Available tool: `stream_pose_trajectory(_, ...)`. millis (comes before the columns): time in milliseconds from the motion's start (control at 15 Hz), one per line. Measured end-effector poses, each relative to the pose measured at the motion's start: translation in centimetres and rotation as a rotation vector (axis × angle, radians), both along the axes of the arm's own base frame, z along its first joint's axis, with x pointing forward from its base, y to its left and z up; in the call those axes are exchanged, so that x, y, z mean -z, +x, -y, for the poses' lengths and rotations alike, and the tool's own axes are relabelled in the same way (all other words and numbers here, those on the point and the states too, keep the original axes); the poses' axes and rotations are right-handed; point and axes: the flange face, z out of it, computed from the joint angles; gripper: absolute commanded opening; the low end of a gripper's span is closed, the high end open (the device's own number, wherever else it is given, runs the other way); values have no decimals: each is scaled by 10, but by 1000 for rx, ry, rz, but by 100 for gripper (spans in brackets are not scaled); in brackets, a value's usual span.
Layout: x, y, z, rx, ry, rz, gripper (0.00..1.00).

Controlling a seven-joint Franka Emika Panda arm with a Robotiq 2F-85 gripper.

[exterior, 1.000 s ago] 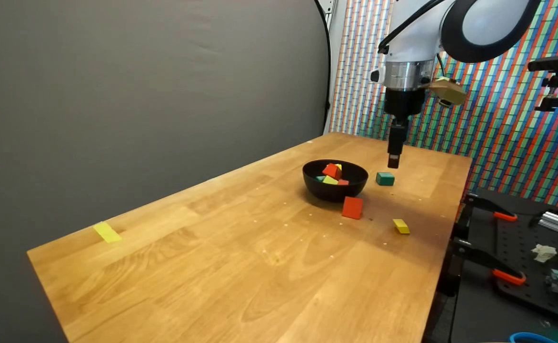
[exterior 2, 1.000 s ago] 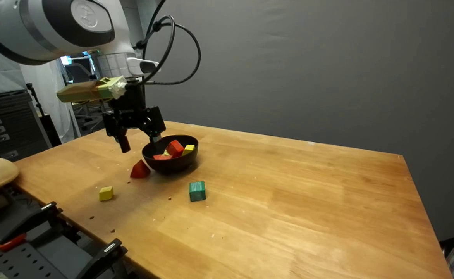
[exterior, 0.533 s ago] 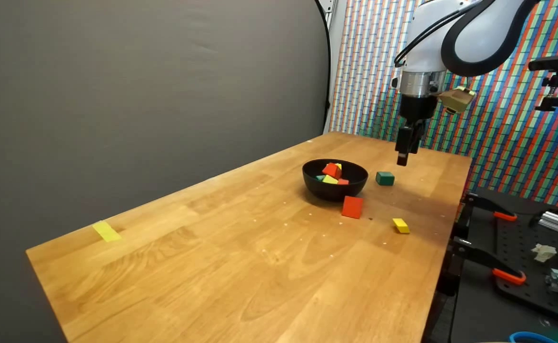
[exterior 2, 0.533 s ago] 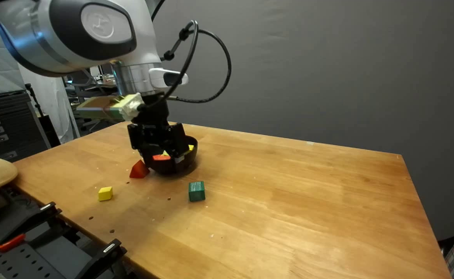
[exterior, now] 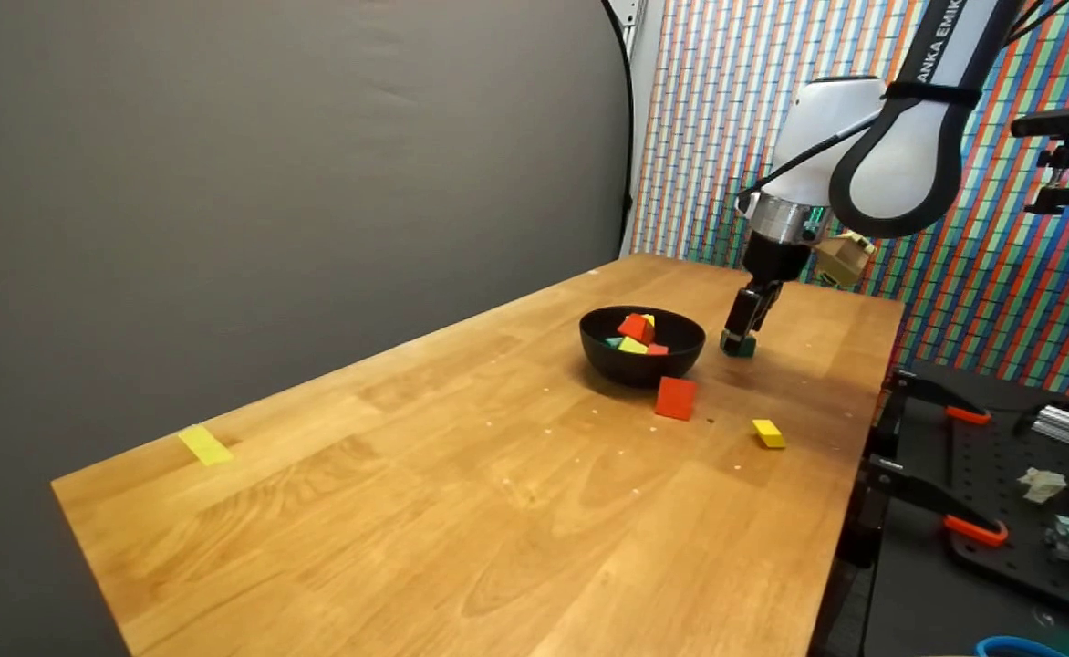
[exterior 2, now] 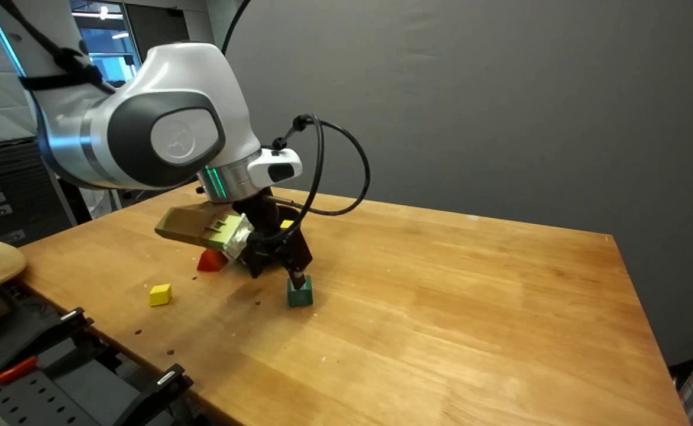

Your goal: Put all the blocks in the bowl

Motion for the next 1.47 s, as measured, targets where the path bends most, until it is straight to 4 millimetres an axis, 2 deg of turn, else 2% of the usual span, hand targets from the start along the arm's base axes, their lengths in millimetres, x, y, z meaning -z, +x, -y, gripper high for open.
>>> stream_pose_trajectory(267,16,4,9,7,-17,14,100)
stream_pose_trajectory(733,18,16,20,26,-63,54,100)
stream_pose_trajectory(800,19,16,20,28,-67,57,82)
stream_pose_trajectory(1200,22,19,16,23,-74,64,34)
stream_pose_trajectory(1333,21,20,12,15,-73,73,23)
stream_pose_trajectory(1467,18,21,11,10,-73,91,22)
